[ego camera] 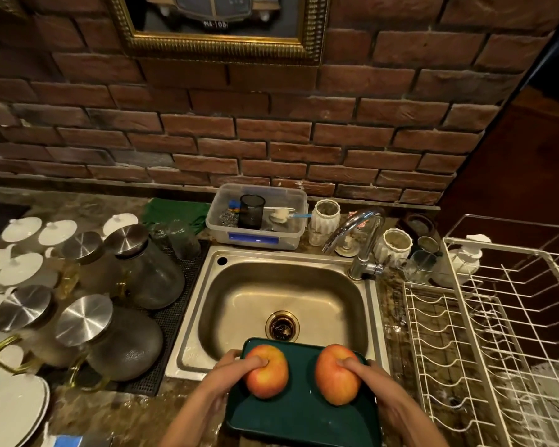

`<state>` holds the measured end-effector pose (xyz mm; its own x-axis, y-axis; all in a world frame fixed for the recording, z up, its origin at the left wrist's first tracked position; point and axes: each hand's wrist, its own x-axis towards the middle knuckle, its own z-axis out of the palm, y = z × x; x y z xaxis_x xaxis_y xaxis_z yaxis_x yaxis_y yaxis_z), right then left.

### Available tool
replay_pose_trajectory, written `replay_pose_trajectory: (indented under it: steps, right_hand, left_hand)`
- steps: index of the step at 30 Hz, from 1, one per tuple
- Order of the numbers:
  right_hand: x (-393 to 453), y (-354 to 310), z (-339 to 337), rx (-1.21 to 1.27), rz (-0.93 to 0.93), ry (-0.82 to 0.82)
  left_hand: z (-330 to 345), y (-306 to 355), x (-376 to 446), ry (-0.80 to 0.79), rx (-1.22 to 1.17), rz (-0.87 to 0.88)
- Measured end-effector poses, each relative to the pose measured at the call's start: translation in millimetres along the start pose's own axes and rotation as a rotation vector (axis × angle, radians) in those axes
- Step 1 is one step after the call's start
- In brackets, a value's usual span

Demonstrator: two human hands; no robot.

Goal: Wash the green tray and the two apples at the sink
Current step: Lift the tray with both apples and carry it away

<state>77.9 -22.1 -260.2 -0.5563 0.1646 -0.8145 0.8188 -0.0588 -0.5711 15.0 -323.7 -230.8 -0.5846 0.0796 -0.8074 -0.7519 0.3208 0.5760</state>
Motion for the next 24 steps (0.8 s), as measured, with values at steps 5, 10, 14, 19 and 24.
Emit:
replay_pose_trajectory:
  steps: [5,10,14,19,24]
  right_hand:
    - [24.5,-15.1,1.2,-0.001,0.042,-0.002]
    - [45.1,-32.0,0.0,-0.023,0.11,-0.029]
    - [56.5,-38.7,2.5,-0.02,0.157,-0.046]
    - [67.2,-42.2,7.5,-0.058,0.164,-0.05]
    - [75.8,-48.3,10.7,-0.067,0.18,-0.032]
  left_hand:
    - [-1.9,17.9,19.1,-0.011,0.008,-0.046]
    - [-0.2,27.1,42.2,-0.033,-0.064,-0.086]
    - [2.0,31.6,60.1,-0.037,-0.063,-0.115]
    - [4.1,32.5,73.0,-0.062,-0.044,-0.181]
    - [3.7,39.2,81.9,-0.049,-0.046,-0.198]
